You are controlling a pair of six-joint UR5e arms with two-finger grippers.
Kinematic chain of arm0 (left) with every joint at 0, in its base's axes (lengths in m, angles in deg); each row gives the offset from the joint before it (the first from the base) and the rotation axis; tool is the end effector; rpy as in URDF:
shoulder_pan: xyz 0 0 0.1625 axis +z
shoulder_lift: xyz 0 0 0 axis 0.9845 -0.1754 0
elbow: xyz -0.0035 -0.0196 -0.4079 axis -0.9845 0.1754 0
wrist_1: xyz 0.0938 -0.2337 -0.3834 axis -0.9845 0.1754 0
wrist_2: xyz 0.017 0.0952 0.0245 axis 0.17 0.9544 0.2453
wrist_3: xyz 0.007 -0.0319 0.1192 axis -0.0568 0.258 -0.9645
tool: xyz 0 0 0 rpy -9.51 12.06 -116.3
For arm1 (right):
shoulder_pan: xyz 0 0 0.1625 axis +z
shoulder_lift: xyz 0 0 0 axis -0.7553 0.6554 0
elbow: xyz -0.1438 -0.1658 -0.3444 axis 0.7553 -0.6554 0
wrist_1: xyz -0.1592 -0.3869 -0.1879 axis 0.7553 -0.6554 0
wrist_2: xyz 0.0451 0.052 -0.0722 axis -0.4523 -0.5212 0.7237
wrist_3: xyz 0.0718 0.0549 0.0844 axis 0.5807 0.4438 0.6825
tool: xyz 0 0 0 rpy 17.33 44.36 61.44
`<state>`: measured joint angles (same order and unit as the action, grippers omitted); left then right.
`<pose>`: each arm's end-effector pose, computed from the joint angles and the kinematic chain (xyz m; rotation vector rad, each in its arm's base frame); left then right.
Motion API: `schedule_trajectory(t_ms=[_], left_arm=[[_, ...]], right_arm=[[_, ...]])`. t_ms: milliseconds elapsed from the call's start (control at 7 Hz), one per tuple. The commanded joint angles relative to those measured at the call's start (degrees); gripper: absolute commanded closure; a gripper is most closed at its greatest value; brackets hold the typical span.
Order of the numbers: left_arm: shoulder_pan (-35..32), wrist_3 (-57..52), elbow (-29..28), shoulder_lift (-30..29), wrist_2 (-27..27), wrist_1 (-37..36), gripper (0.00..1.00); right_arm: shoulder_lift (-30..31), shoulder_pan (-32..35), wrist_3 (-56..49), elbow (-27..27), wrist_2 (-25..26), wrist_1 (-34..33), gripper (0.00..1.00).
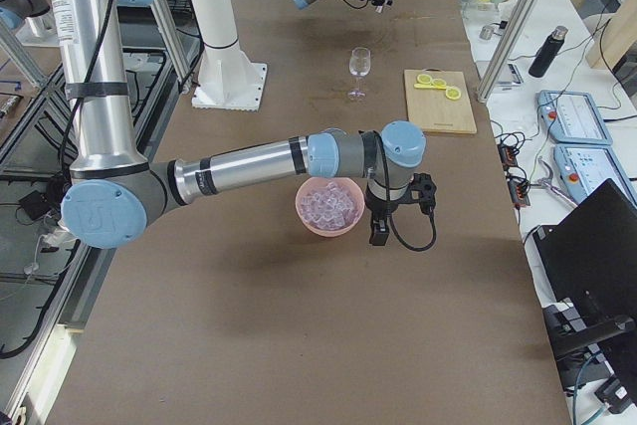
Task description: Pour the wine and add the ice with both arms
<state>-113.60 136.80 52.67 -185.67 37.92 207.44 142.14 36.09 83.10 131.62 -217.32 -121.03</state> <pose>0.3901 -0.5232 0.5194 1.1754 0.6898 -0.5696 -0.0033 -0.5669 0.5393 -0.0135 -0.8003 -0.0613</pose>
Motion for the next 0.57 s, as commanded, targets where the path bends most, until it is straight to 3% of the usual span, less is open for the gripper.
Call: schedule_trajectory(t_ms=[0, 429], left_arm=[[1.27, 0.22, -0.52, -0.15, 1.71, 0.06, 1.00], [1.62, 1.97, -4.98, -1.38, 3.37, 2.06, 1.00]], right_arm=[[0.00, 0.03, 0.09, -0.08, 0.03, 0.00, 0.00], [0.00, -0.06, 0.09, -0.08, -0.06, 0.00, 0.00]])
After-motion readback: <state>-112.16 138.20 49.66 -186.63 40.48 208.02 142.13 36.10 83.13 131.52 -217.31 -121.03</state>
